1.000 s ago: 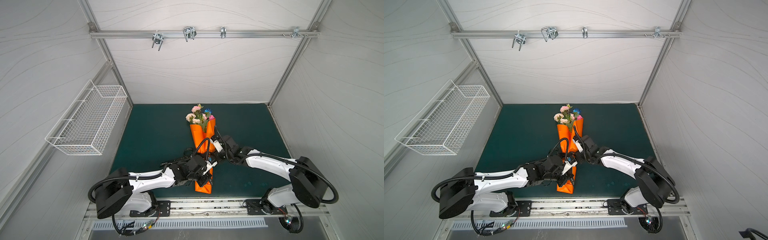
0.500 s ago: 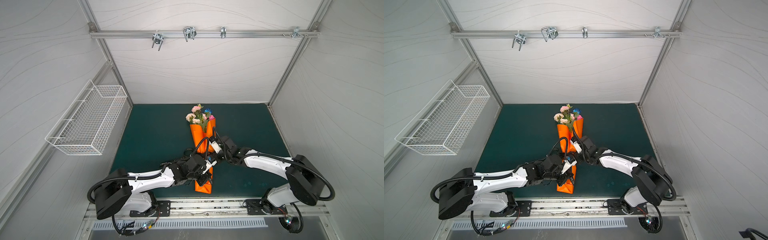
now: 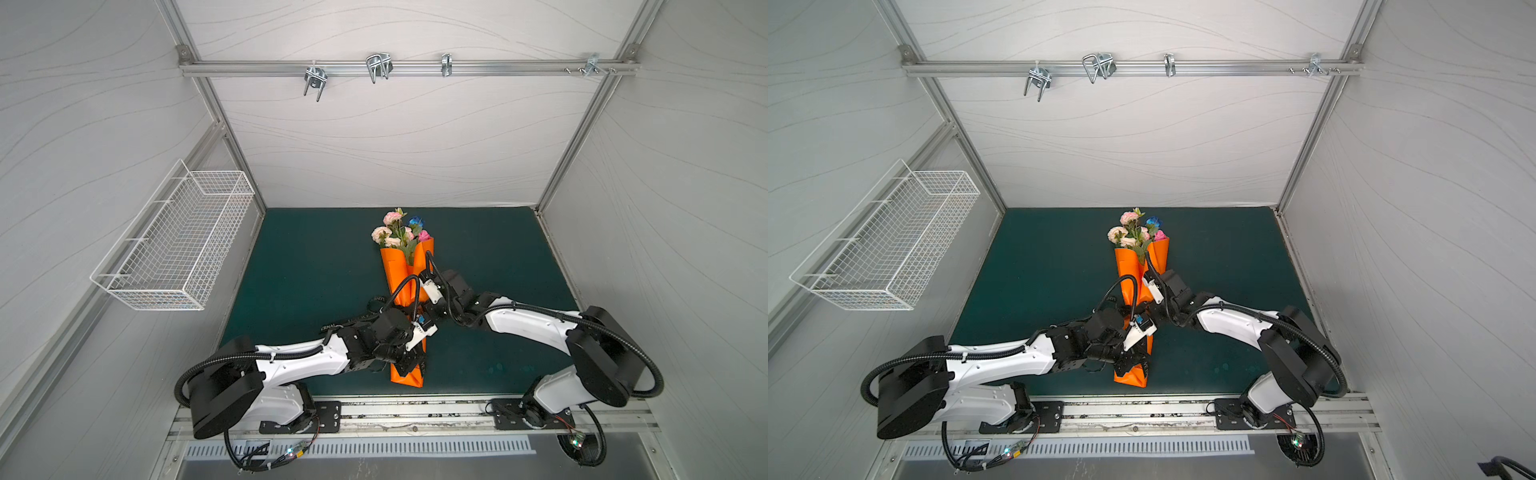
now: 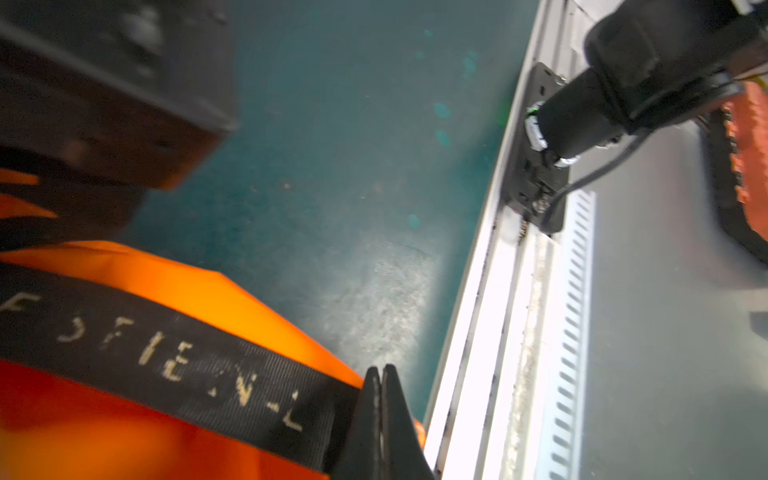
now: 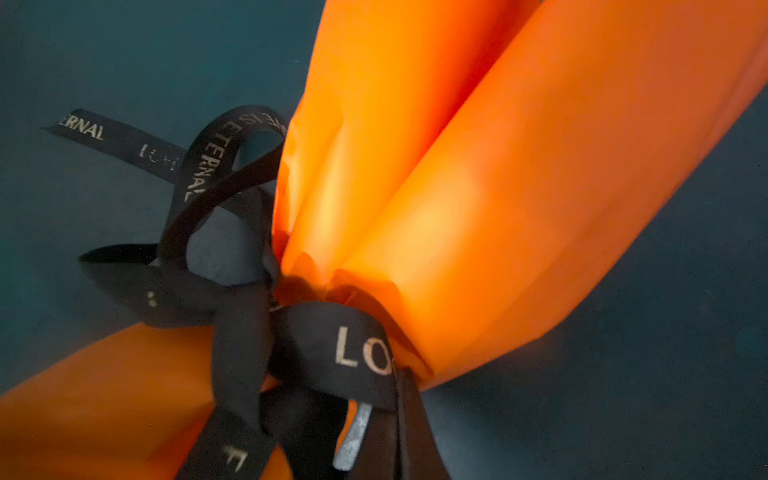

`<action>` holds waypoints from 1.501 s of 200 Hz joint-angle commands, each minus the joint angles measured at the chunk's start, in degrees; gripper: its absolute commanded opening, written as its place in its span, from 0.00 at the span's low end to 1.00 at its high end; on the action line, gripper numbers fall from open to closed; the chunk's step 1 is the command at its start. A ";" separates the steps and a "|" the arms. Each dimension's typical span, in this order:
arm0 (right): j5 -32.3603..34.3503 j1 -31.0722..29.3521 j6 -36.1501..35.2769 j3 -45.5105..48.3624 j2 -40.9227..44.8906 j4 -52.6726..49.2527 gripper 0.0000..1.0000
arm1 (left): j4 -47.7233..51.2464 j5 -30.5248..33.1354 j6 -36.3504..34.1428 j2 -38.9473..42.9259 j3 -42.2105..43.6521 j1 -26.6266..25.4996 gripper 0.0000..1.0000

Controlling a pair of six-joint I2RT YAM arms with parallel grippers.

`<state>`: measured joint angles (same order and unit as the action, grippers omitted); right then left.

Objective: Tie the bouquet of fake flowers

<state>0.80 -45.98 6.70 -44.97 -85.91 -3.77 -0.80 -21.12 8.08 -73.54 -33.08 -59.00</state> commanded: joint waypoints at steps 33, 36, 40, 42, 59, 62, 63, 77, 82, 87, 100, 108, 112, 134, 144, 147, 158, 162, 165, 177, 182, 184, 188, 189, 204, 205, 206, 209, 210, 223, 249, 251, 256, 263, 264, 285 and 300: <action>-0.76 0.39 0.99 -1.70 -0.94 0.43 0.00 | -2.47 -8.77 -0.29 -0.47 -2.73 -0.98 0.00; -0.73 0.43 1.10 -1.70 -0.93 0.35 0.00 | -2.45 -8.73 -0.29 -0.50 -2.70 -0.94 0.00; -0.75 0.39 1.19 -1.70 -0.83 0.28 0.00 | -2.29 -8.50 -0.27 -0.55 -2.65 -0.90 0.00; -0.70 0.37 1.21 -1.70 -0.79 0.24 0.00 | -2.17 -8.28 -0.19 -0.49 -2.61 -0.93 0.00; -0.51 0.39 1.61 -1.66 -0.41 0.17 0.00 | -0.32 -3.97 1.18 -0.57 -2.96 -0.85 0.06; -0.45 0.36 1.78 -1.68 -0.27 0.09 0.00 | -0.07 -2.95 1.36 -0.37 -3.02 -0.85 0.10; -0.41 0.41 1.80 -1.69 -0.20 0.08 0.00 | 0.10 -2.78 1.39 -0.33 -3.03 -0.81 0.11; -0.39 0.37 2.10 -1.61 0.12 -0.24 0.00 | 1.82 2.87 2.38 1.15 -3.39 -0.40 0.28; -0.23 0.43 2.22 -1.57 0.30 -0.26 0.00 | 2.29 4.78 2.90 2.19 -3.39 0.02 0.38; -0.19 0.36 2.34 -1.51 0.54 -0.43 0.00 | 2.67 6.52 3.45 3.33 -3.39 0.47 0.45; -0.09 0.30 2.54 -1.52 1.10 -0.95 0.00 | 4.09 11.33 4.78 7.18 -3.39 1.53 0.54; 0.08 0.34 2.75 -1.44 1.50 -1.20 0.00 | 4.94 13.94 5.26 9.90 -3.14 1.95 0.56; 0.02 0.29 2.87 -1.37 1.72 -1.25 0.00 | 5.36 16.32 5.89 11.22 -3.05 2.25 0.58; 0.09 0.26 2.96 -1.18 2.62 -1.82 0.00 | 9.49 28.85 10.06 16.56 -2.91 4.00 0.53; 0.19 0.29 3.12 -1.17 3.04 -2.09 0.00 | 13.14 31.47 11.78 17.27 -3.69 6.23 0.50; 0.17 0.27 3.16 -1.13 3.09 -2.20 0.00 | 14.30 32.23 12.29 17.35 -3.86 7.02 0.49; 0.30 0.26 3.38 -1.08 3.53 -2.46 0.00 | 18.59 34.16 14.96 17.09 -4.43 10.72 0.45; 0.29 0.27 3.49 -1.00 3.67 -2.43 0.00 | 20.23 34.49 15.98 16.76 -4.50 12.42 0.44; 0.29 0.27 3.57 -0.95 3.81 -2.60 0.00 | 21.58 34.76 17.04 16.50 -4.60 13.84 0.43; 0.19 0.27 3.67 -0.83 4.15 -2.73 0.00 | 26.68 35.07 21.32 15.08 -4.50 19.38 0.39; 0.11 0.27 3.68 -0.82 4.17 -2.79 0.00 | 28.13 34.52 22.70 14.36 -4.15 22.47 0.38; 0.09 0.27 3.72 -0.82 4.17 -2.81 0.00 | 28.68 34.34 23.37 14.21 -4.02 23.50 0.38; -0.04 0.27 3.70 -0.82 4.17 -2.90 0.00 | 29.49 33.95 24.50 13.69 -3.66 25.45 0.38; -0.07 0.27 3.68 -0.82 4.17 -2.90 0.00 | 29.69 33.82 24.73 13.65 -3.57 25.92 0.38; -0.30 0.18 3.78 -0.91 4.16 -3.17 0.00 | 30.98 32.43 25.33 11.82 -3.11 30.77 0.42; -0.28 0.18 3.77 -0.91 4.12 -3.17 0.00 | 31.10 32.54 25.37 11.61 -3.16 31.00 0.43; -0.28 0.18 3.77 -0.91 4.10 -3.17 0.00 | 31.28 32.63 25.39 11.42 -3.23 31.20 0.43; -0.38 0.13 3.89 -0.92 4.08 -3.17 0.00 | 31.72 33.07 25.36 10.90 -3.44 31.72 0.44; -0.46 0.07 3.91 -0.96 4.08 -3.17 0.00 | 31.90 33.20 25.34 10.75 -3.55 31.87 0.44; -0.73 -0.07 4.02 -1.00 4.10 -3.09 0.00 | 33.22 35.12 23.89 8.12 -4.92 33.32 0.51; -0.96 -0.34 4.20 -1.34 4.26 -3.12 0.00 | 37.42 36.17 19.94 0.55 -9.71 35.05 0.68; -0.93 -0.34 4.22 -1.35 4.35 -3.09 0.00 | 37.57 35.48 19.45 -0.08 -10.05 35.26 0.69; -1.00 -0.35 4.20 -1.35 4.43 -3.13 0.00 | 37.58 33.43 17.67 -1.54 -11.03 35.60 0.73; -1.08 -0.37 4.28 -1.35 4.63 -3.17 0.00 | 38.13 30.44 15.40 -4.14 -12.59 35.88 0.78; -1.12 -0.35 4.28 -1.35 4.66 -3.17 0.00 | 38.36 30.31 15.31 -4.50 -12.91 35.89 0.78; -1.25 -0.42 4.33 -1.31 5.33 -3.87 0.00 | 42.82 26.77 11.32 -10.33 -19.12 36.05 0.84; -1.91 -0.34 4.36 -1.03 5.58 -3.71 0.00 | 44.94 23.32 8.23 -14.27 -22.03 36.86 0.84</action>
<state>-0.01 -46.06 10.76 -45.58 -82.37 -6.20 38.72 8.34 22.57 -83.66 -49.71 -23.22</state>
